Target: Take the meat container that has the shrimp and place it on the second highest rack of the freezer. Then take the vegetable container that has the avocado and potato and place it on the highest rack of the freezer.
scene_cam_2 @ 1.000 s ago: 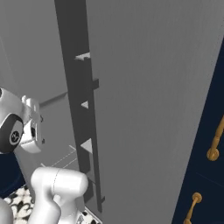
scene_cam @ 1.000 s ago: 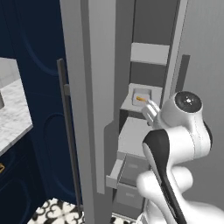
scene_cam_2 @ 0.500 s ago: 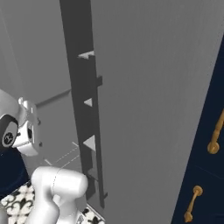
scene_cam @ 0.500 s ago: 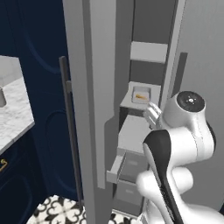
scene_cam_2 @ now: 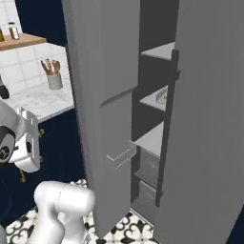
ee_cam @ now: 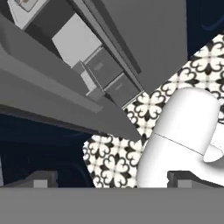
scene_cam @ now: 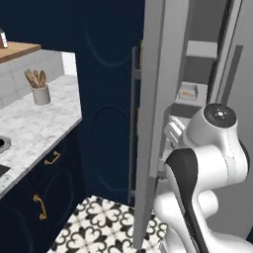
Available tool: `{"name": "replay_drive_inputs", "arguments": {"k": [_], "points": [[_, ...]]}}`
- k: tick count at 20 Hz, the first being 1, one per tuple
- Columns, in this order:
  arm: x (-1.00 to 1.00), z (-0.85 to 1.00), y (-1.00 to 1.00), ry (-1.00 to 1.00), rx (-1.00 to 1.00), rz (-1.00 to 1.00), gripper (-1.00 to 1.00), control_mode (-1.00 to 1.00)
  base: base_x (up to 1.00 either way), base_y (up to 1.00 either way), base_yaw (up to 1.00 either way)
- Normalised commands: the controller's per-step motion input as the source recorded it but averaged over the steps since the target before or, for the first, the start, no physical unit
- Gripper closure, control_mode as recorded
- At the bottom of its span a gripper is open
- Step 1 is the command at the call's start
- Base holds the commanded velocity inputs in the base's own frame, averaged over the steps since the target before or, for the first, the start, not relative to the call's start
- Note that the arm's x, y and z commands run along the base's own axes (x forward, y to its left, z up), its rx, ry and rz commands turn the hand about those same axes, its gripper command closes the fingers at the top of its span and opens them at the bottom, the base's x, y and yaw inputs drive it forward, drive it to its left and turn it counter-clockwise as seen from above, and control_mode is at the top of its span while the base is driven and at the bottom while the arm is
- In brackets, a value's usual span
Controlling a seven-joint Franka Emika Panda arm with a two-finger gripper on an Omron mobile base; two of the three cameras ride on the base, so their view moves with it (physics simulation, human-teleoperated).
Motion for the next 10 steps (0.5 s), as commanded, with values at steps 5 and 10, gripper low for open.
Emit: {"name": "replay_drive_inputs", "arguments": {"k": [5,10], "points": [[0.0,0.0,0.0,0.0,0.0,0.0,-1.0,1.0,0.34,1.0,0.05],[0.0,0.0,0.0,0.0,0.0,0.0,-1.0,1.0,0.91,0.78,0.17]]}}
